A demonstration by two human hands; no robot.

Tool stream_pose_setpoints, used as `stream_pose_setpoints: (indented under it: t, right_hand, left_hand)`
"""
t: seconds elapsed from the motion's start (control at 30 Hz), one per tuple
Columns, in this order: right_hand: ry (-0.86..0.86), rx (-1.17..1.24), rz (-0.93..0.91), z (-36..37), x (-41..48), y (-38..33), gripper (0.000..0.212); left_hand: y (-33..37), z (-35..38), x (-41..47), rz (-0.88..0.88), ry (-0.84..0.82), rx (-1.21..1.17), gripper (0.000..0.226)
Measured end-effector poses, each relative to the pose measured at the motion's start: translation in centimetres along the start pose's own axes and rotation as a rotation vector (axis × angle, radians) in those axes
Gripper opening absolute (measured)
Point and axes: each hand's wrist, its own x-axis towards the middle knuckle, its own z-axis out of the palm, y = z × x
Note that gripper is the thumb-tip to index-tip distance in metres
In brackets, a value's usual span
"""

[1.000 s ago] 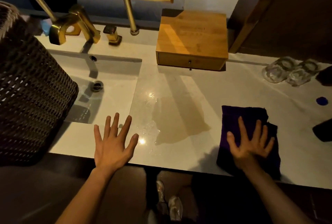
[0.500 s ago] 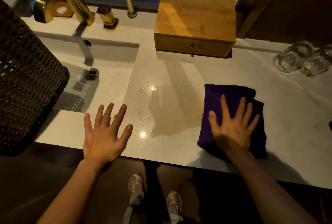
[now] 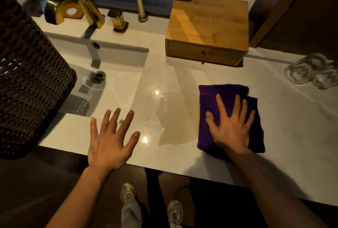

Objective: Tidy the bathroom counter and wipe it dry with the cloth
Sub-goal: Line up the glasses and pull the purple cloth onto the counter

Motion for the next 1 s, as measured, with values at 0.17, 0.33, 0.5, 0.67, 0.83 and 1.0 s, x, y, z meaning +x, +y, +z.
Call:
stream_pose_setpoints:
  t: [0.17, 0.33, 0.5, 0.67, 0.83, 1.0]
  right_hand:
    - [0.038, -0.011, 0.002, 0.1, -0.1, 0.3, 0.073]
    - [0.003, 0.014, 0.085, -0.3, -1.4, 4.5, 0.071]
    - [-0.04, 0.003, 0.159, -1.1, -3.5, 9.8, 0.073]
    - [-0.179, -0.062, 0.247, -3.0, -3.6, 9.1, 0.072]
    - [-0.05, -0.006, 0.197, -6.6, -2.5, 1.6, 0.061]
    - [0.097, 0.396, -0.165, -12.8, -1.6, -13.8, 0.036]
  left_hand:
    - [-0.2, 0.1, 0.1, 0.003, -0.001, -0.01, 0.066]
    - [-0.1, 0.1, 0.0, 0.005, -0.002, -0.012, 0.066]
    - [0.0, -0.7, 0.0, 0.012, -0.067, -0.077, 0.067]
    - [-2.3, -3.4, -0.4, 0.17, -0.197, -0.298, 0.071]
    - [-6.7, -11.7, -1.4, 0.305, -0.048, -0.391, 0.06]
    - [-13.0, -23.8, -3.9, 0.427, 0.287, -0.429, 0.044]
